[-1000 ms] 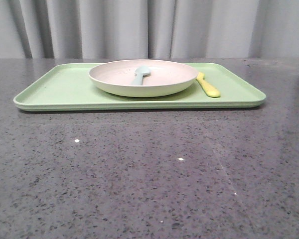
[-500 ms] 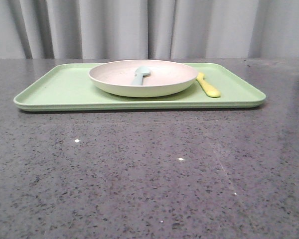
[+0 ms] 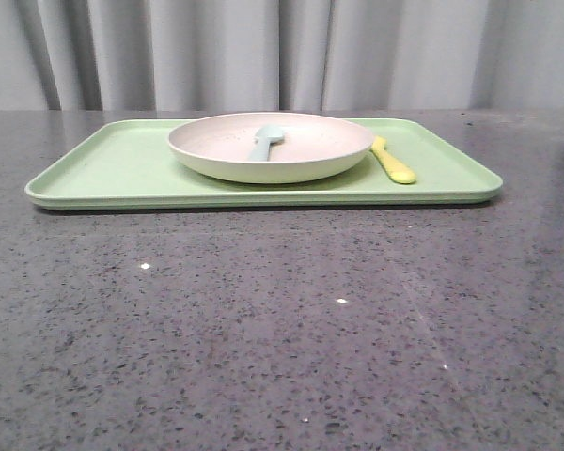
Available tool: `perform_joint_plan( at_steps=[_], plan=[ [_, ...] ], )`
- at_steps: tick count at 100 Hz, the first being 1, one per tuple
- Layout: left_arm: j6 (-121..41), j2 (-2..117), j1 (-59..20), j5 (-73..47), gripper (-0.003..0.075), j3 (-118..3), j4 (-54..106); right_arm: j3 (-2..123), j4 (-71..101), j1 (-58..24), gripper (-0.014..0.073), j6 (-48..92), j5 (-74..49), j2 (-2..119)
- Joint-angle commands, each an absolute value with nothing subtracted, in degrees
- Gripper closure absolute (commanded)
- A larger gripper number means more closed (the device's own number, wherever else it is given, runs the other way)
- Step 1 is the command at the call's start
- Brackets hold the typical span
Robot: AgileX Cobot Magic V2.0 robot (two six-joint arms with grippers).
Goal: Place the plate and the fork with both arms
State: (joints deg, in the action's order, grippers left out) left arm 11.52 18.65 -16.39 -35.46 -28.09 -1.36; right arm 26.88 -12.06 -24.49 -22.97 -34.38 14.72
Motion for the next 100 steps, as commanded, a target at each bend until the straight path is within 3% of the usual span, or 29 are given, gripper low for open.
perform_joint_plan(
  at_steps=[1, 55, 100],
  plan=[
    [12.20, 19.07, -16.66, -31.23, 0.0741, -29.55, -0.98, 28.14, -13.65, -24.37, 0.0662, -22.36, -30.49, 15.27],
    [12.20, 19.07, -16.66, -29.83, 0.0741, -28.86, -4.11, 28.14, -13.65, -24.37, 0.0662, -22.36, -30.49, 15.27],
    [3.54, 11.22, -7.86, -6.04, 0.0741, -15.16, 0.00, 28.14, -13.65, -24.37, 0.0662, -22.36, -30.49, 15.27]
  ],
)
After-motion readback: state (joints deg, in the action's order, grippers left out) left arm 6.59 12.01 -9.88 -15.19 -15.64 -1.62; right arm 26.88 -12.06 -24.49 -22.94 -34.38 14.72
